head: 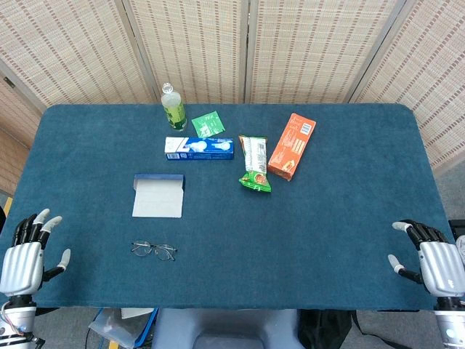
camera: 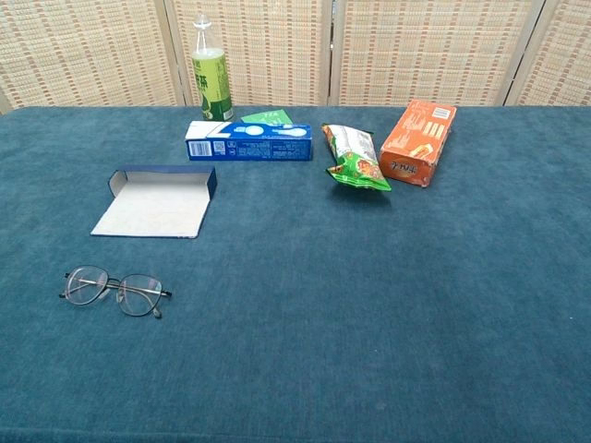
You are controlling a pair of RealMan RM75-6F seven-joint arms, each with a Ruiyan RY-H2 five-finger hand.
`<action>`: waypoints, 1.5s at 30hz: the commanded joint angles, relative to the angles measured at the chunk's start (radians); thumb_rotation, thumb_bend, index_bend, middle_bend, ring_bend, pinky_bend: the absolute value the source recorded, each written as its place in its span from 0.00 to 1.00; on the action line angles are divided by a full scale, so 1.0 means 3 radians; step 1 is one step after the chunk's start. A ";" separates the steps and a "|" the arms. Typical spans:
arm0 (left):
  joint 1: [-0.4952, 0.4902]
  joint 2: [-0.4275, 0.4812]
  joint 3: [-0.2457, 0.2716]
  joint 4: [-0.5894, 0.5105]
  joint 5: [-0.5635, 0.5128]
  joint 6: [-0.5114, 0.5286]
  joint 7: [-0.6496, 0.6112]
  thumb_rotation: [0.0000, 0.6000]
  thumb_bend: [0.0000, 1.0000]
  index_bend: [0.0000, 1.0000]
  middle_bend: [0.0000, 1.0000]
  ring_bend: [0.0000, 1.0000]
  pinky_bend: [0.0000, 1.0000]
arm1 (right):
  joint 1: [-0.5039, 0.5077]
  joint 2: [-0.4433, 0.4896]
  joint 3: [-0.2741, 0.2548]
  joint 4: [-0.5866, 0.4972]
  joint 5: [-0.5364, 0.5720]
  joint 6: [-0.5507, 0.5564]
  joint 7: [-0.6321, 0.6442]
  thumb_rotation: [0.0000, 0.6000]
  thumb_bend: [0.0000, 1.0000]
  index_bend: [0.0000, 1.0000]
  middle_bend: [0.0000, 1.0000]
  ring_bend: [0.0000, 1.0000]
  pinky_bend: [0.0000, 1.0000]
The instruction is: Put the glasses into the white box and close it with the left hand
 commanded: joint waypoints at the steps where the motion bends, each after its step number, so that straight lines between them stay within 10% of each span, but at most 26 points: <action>1: 0.0000 -0.0001 0.0000 0.0001 -0.0003 0.0000 0.0001 1.00 0.35 0.18 0.03 0.01 0.00 | 0.0001 0.0000 0.0000 -0.0002 -0.0001 0.0000 -0.0002 1.00 0.26 0.26 0.25 0.23 0.23; 45: -0.0830 -0.0079 -0.0007 0.0269 0.0380 -0.0924 0.0192 1.00 0.33 0.19 0.14 0.14 0.05 | 0.0120 0.0063 0.0115 -0.0049 0.0052 -0.0046 -0.0068 1.00 0.26 0.26 0.25 0.23 0.23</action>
